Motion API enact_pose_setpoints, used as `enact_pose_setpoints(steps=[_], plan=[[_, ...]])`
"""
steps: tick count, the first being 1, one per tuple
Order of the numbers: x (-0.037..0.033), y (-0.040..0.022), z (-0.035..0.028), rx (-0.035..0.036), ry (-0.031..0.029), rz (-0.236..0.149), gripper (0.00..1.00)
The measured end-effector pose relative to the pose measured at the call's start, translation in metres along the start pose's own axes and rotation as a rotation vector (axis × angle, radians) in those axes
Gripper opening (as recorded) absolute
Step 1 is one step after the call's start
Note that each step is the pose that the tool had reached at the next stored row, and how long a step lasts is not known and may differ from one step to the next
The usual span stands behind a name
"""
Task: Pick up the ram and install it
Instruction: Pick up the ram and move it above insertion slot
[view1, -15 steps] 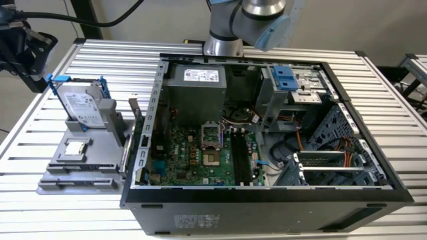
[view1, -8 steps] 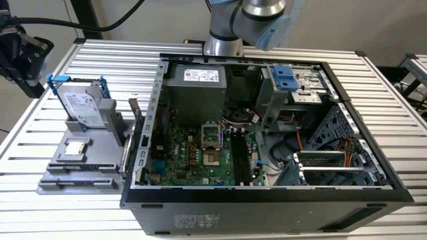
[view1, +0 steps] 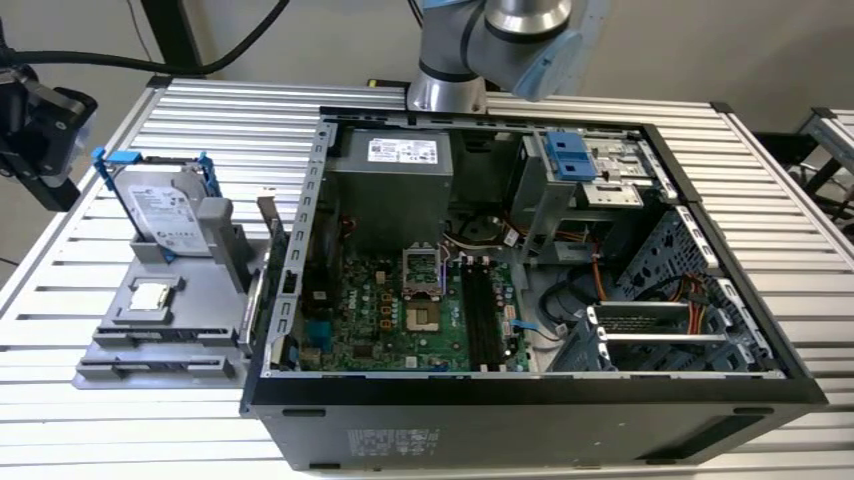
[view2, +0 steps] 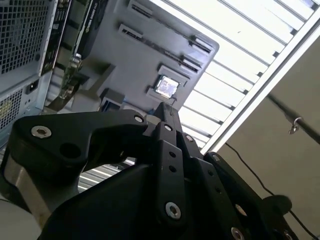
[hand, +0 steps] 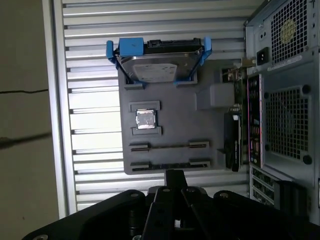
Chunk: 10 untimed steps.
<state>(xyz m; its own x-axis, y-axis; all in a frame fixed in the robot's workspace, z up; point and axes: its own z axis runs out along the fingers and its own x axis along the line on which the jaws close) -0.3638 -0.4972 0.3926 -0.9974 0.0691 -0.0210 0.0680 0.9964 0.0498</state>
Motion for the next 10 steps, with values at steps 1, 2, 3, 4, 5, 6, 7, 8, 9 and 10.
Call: enact_pose_setpoints(steps=[1, 2, 3, 4, 5, 6, 7, 8, 9, 10], plan=[[-0.0001, -0.0015, -0.0001, 0.0, 0.0001, -0.001, 0.0], [-0.0002, -0.0031, -0.0002, 0.0001, 0.0002, -0.002, 0.0], [-0.0003, -0.0044, -0.0002, 0.0, 0.0002, -0.003, 0.0], [-0.0003, -0.005, -0.0003, 0.0, 0.0002, -0.004, 0.0], [-0.0003, -0.005, -0.0003, 0.0, 0.0003, -0.004, 0.0], [-0.0003, -0.005, -0.0003, 0.0, 0.0002, -0.004, 0.0], [-0.0003, -0.0051, -0.0003, 0.0, 0.0003, -0.005, 0.0], [-0.0004, -0.0051, -0.0003, 0.0, 0.0004, -0.006, 0.0], [-0.0003, -0.0051, -0.0003, 0.0, 0.0005, -0.006, 0.0], [-0.0004, -0.0051, -0.0003, 0.0, 0.0005, -0.006, 0.0]])
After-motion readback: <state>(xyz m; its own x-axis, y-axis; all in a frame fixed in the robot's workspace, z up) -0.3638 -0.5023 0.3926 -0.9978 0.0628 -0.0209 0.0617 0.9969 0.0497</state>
